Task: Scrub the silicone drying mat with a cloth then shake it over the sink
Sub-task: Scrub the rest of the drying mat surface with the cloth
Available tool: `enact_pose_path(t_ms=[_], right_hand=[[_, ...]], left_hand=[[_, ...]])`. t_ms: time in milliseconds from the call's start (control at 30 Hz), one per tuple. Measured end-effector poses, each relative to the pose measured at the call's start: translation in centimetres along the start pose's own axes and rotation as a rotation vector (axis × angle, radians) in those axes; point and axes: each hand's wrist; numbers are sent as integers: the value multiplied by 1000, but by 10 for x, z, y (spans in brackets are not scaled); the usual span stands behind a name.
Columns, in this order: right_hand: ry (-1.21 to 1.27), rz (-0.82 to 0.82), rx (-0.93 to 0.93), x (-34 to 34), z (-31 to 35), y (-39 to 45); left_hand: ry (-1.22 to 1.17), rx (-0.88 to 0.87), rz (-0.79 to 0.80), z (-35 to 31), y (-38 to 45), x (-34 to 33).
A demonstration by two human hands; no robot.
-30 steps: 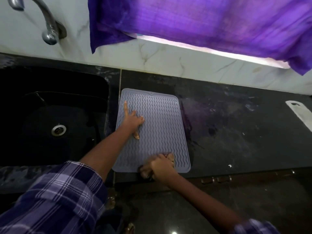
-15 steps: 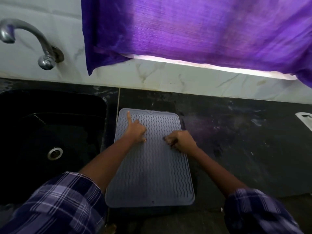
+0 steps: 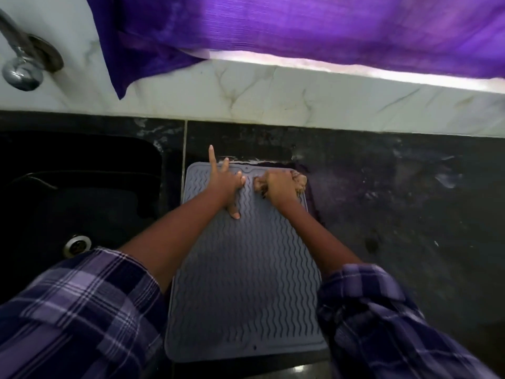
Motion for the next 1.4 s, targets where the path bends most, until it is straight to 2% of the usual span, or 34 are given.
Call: enact_pose_path(t_ms=[67,167,233,267,300,367,433,500,633,700,767,800,833,900,933,1000,1100,1200,1300,1400], right_hand=[[11,39,68,-3,-10,-44],[22,271,254,3,-21,-98],[41,471,268,28,-20,-76],[54,514,246,41,-16,-57],[91,471,203,46,-12,-34],[140,259,93,46,-1,8],[6,98,-27,29,15,23],[-21,28,-37,7,22,10],[125,62,85,-18,-2,-84],[95,200,230,-13,-12,-127],[100,317,322,0,-18,-116],[153,369,302,13,-15,-98],[212,351,250,25,-11,-78],[269,155,109,34,-6,-30],[211,78,37,33,-1,-12],[83,41,-57,18,6,8],[49,-13,-66,-3,12,-13],[161,-24,-17,-18,-2,-97],[221,49,164,-16,-11,-182],[156,340,210,9,-18,-156]], left_hand=[[14,4,-11,-3,-1,4],[-5,-1,-12,-3,-5,9],[-41,-1,-5,-2,-9,11],[-51,0,-2,-2,-10,11],[-56,2,2,-1,-10,12],[-72,17,9,-1,-9,10],[-68,17,26,-1,-8,8],[-60,16,25,0,-6,7],[-59,-19,9,2,-8,8],[-72,-16,5,3,-8,10],[-67,-8,18,2,-10,11],[-64,0,14,1,-10,11],[-60,10,11,-1,-10,10],[-44,34,17,-3,-11,10],[-28,40,30,-4,-12,10],[-10,46,50,-6,-11,8],[-22,55,35,-4,-6,8],[-14,47,38,-5,-5,11],[-7,51,42,-4,-6,15],[-45,62,27,-5,-11,15]])
Point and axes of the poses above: each hand's wrist, its own y-axis towards the middle knuckle, its own x-axis out of the back of the hand, z = x × y, and after that the axes turned 9 degrees about -x, right-handed
